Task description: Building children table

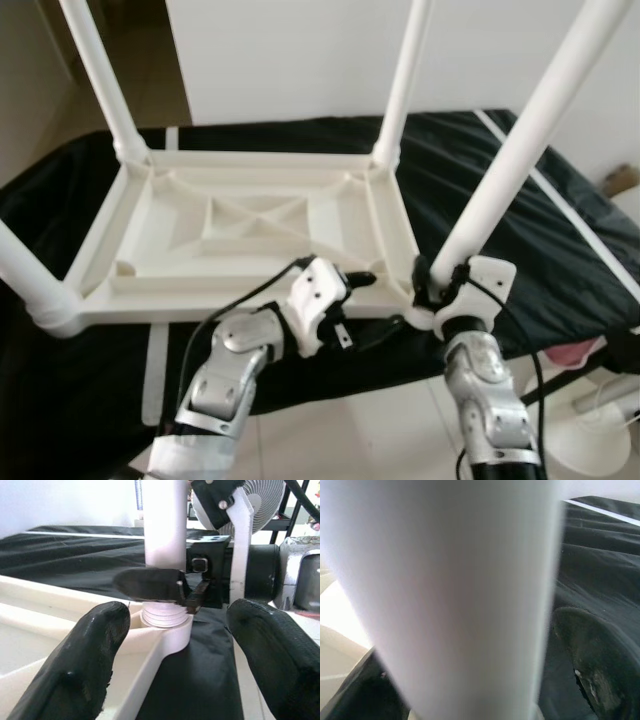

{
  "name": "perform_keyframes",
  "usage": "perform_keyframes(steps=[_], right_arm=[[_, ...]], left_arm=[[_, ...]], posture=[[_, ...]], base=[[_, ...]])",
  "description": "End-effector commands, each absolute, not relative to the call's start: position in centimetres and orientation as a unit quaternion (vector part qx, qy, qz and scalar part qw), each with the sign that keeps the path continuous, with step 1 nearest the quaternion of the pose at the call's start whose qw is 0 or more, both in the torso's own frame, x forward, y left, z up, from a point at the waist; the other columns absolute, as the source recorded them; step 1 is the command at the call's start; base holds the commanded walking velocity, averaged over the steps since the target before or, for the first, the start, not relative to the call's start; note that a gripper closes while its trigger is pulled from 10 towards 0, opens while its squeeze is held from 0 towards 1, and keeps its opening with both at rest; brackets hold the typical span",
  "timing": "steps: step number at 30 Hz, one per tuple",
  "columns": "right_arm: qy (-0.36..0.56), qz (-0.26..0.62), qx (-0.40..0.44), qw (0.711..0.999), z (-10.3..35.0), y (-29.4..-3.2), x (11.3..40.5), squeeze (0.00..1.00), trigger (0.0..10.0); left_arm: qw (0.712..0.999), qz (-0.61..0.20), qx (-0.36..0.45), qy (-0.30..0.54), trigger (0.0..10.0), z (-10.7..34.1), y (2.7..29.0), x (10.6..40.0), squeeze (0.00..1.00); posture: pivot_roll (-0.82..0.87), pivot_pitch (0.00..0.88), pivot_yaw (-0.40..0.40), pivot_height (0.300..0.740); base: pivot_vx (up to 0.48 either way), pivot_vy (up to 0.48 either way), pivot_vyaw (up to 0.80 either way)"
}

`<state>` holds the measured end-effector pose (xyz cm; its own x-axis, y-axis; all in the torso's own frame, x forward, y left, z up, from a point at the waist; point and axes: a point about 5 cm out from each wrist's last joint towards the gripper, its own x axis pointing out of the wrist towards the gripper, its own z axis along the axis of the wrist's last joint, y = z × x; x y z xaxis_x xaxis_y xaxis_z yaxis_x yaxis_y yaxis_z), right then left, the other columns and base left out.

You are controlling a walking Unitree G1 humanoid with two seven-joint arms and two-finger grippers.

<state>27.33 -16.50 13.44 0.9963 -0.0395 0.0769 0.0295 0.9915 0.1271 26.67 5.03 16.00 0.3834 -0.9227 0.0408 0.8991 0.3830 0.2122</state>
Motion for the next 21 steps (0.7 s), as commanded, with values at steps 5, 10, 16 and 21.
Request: perform_keyframes(steps=[5, 10, 16, 21], right_arm=[[-0.051, 0.016, 0.055, 0.997, 13.3, -17.4, 26.7, 0.00, 10.0], [-0.057, 0.053, 0.035, 0.996, 13.1, -17.4, 26.3, 0.00, 10.0], [-0.060, 0.103, 0.029, 0.992, 13.1, -17.8, 26.1, 0.00, 10.0], [-0.051, 0.165, 0.006, 0.985, 13.0, -18.5, 26.7, 0.00, 10.0]], left_arm=[[0.868, -0.481, 0.086, -0.091, 10.0, 16.2, 5.3, 27.1, 0.00], [0.869, -0.472, 0.104, -0.103, 10.0, 16.1, 5.3, 26.8, 0.00], [0.866, -0.470, 0.126, -0.114, 10.0, 15.9, 5.6, 26.3, 0.00], [0.861, -0.485, 0.118, -0.102, 10.0, 15.5, 5.9, 26.1, 0.00]], posture=[[-0.02, 0.065, -0.071, 0.740], [-0.01, 0.067, -0.071, 0.740], [0.00, 0.066, -0.072, 0.740], [0.00, 0.068, -0.077, 0.740]], base=[[0.000, 0.000, 0.00], [0.000, 0.000, 0.00], [0.000, 0.000, 0.00], [0.000, 0.000, 0.00]])
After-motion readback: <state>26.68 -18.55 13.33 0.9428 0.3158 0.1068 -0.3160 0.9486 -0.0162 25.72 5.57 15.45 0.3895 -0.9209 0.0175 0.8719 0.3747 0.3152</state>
